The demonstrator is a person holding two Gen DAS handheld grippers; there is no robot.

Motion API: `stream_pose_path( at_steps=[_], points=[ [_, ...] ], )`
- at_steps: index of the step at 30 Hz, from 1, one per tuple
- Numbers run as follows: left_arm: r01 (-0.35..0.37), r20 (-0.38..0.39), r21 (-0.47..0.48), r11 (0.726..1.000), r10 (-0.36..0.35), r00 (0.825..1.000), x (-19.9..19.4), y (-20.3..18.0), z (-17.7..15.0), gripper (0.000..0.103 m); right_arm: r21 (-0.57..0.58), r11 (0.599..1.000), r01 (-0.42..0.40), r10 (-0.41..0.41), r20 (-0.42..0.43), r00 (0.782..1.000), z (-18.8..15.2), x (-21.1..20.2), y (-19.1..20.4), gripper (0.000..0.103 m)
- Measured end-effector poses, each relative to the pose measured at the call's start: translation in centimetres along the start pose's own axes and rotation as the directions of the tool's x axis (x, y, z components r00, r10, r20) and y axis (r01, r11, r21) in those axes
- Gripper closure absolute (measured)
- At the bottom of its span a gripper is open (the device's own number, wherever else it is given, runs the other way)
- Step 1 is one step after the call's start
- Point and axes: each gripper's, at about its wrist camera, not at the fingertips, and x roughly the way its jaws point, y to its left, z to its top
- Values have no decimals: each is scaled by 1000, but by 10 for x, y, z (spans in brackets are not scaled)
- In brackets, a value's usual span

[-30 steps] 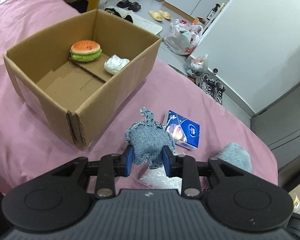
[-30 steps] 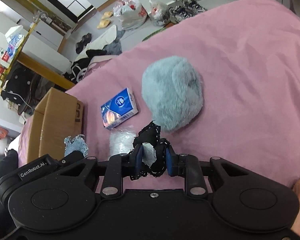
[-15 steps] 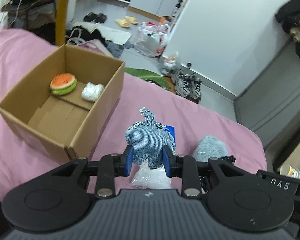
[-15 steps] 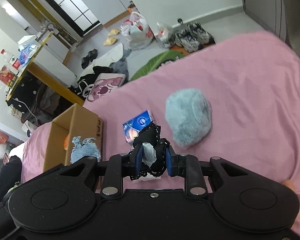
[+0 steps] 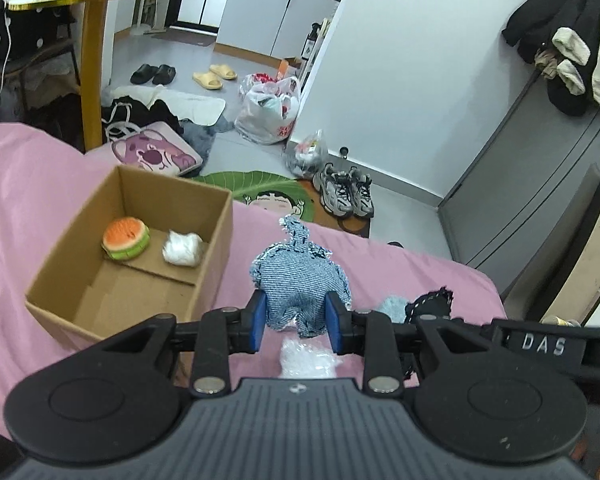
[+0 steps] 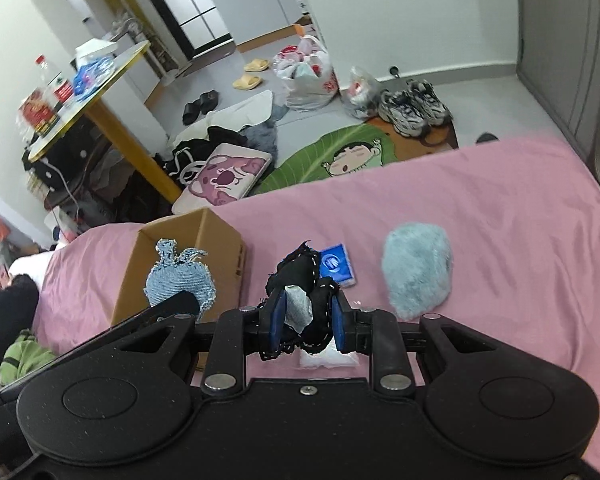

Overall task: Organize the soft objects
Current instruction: 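Lift both cloths and carry them over the cardboard box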

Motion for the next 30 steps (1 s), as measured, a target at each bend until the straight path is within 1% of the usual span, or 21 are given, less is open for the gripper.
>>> stream_pose_path(
  at_steps=[3,6,11,16,21,30],
  points=[
    [1,13,10,1000,-1,1000,-7,8,6,73,-33,999,17,-16,27,1000,8,-8,14,79],
    [-1,26,17,1000,0,1000,-14,19,10,73,-55,998,18,-16,33,999,13,-12,25,79],
    [-1,27,9,1000,0,1000,-21,38,15,73,-101,995,14,-13,10,1000,13,-8,44,79],
    [-5,24,14,1000,5,1000,-25,56,21,73,-182,983,14,-18,-18,1000,14,-4,72,79],
    [-16,21,4,1000,16,1000,-22,77,29,73,-210,978,7,-16,-42,999,19,5,92,79],
    [-37,1,-4,999,37,999,-2,111,46,73,-222,974,36,-45,-33,998,27,28,101,79]
  ],
)
